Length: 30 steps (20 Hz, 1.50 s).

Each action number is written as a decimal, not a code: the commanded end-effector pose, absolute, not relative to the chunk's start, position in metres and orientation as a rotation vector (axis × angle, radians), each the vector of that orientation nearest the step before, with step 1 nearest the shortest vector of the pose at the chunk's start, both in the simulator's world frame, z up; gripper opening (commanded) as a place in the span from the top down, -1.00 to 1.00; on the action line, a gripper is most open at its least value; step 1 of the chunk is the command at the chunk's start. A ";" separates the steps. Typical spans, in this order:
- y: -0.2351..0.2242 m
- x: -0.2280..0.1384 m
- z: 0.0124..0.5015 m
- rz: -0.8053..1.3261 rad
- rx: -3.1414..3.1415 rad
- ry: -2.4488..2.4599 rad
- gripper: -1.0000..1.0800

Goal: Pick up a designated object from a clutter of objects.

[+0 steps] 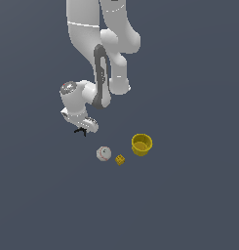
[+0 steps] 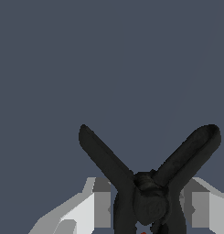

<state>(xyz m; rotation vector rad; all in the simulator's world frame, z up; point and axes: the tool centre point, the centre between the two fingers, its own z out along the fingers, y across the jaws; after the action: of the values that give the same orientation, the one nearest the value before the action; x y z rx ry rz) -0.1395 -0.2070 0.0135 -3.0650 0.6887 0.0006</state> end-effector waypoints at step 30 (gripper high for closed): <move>-0.193 -0.100 0.118 0.002 -3.066 0.692 1.00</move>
<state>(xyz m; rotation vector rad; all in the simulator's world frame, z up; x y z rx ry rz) -0.1047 -0.1948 0.1040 -3.0652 0.6908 0.0019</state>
